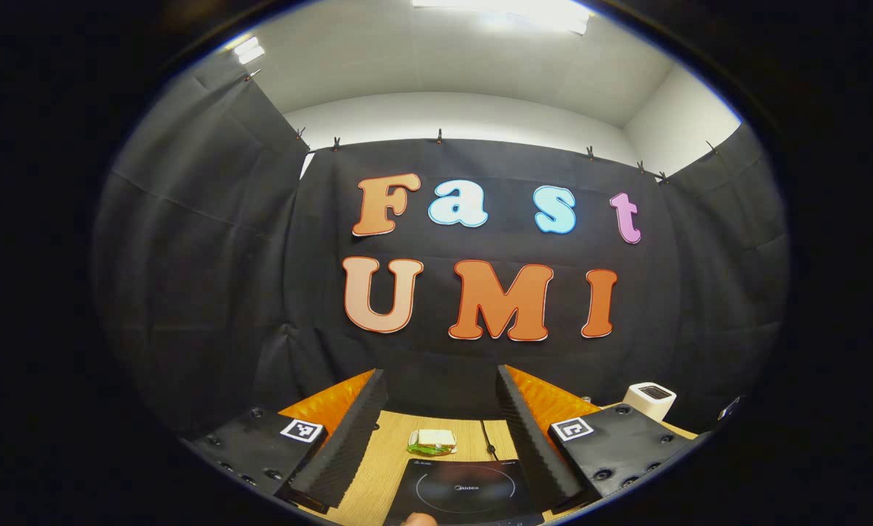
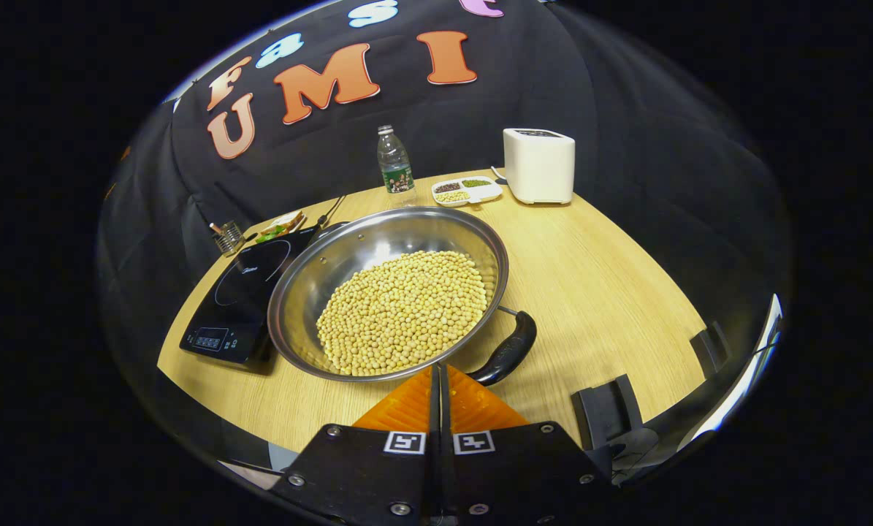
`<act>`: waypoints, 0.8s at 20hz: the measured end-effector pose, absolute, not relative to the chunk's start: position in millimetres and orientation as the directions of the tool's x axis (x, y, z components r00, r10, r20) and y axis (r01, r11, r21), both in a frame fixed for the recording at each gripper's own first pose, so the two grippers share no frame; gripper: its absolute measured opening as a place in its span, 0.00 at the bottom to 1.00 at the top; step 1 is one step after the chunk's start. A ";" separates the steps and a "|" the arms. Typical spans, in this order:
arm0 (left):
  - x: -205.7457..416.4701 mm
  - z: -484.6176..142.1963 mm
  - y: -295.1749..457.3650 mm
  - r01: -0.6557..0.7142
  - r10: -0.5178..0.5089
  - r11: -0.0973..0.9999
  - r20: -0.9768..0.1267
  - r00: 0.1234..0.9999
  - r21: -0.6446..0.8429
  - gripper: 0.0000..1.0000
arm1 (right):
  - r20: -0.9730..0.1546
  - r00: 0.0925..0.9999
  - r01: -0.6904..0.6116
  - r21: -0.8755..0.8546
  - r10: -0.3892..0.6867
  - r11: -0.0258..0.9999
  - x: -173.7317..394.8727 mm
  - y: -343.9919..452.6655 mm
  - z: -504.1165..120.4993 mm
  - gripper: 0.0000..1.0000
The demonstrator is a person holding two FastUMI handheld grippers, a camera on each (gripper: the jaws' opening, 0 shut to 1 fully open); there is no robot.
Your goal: First push the handle of the pot to place it horizontally, then grasp the pot with both hands and set it on the induction cooktop.
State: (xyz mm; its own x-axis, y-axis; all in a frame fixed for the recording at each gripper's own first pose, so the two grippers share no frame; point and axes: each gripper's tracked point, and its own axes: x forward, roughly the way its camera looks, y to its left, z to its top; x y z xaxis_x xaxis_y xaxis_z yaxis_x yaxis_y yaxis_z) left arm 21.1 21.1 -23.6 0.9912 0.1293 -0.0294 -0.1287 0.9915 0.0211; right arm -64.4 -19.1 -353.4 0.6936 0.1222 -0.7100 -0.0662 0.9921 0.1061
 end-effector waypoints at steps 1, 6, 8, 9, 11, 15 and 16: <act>22.1 -25.4 19.9 -0.127 0.127 0.992 -0.035 0.991 0.017 0.98 | -0.710 0.694 -0.061 0.105 0.118 0.993 -62.0 -20.9 -353.5 0.00; 29.9 -27.0 10.3 -0.114 0.115 0.993 -0.043 0.992 0.026 0.98 | -0.711 0.696 -0.043 0.096 0.098 0.994 -53.4 -31.7 -353.8 0.00; 31.5 -26.6 2.9 -0.100 0.101 0.995 -0.046 0.994 0.022 0.99 | -0.711 0.697 -0.036 0.094 0.092 0.995 -50.2 -37.6 -353.9 0.00; 32.9 -25.7 0.3 -0.095 0.096 0.995 -0.045 0.994 0.024 0.99 | -0.711 0.698 -0.033 0.093 0.090 0.995 -47.7 -39.5 -353.7 0.00; 34.8 -26.9 -4.4 -0.088 0.089 0.996 -0.046 0.995 0.028 0.99 | -0.710 0.699 -0.028 0.092 0.085 0.995 -41.5 -42.1 -354.1 0.00; 40.2 -31.1 -11.5 -0.080 0.082 0.996 -0.060 0.995 0.029 0.98 | -0.709 0.701 -0.014 0.096 0.078 0.995 -29.4 -46.9 -354.7 0.00; 42.5 -32.2 -11.7 -0.081 0.083 0.996 -0.061 0.995 0.033 0.99 | -0.709 0.701 -0.011 0.096 0.076 0.995 -27.9 -48.9 -355.1 0.00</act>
State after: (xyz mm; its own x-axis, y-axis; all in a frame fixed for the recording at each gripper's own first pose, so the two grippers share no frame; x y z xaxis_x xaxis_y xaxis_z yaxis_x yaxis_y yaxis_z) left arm 42.5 -11.7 -32.2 0.9946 0.0832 -0.0612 -0.0813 0.9961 0.0333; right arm -27.9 -48.9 -355.1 0.7010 0.0760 -0.7091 -0.0110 0.9953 0.0958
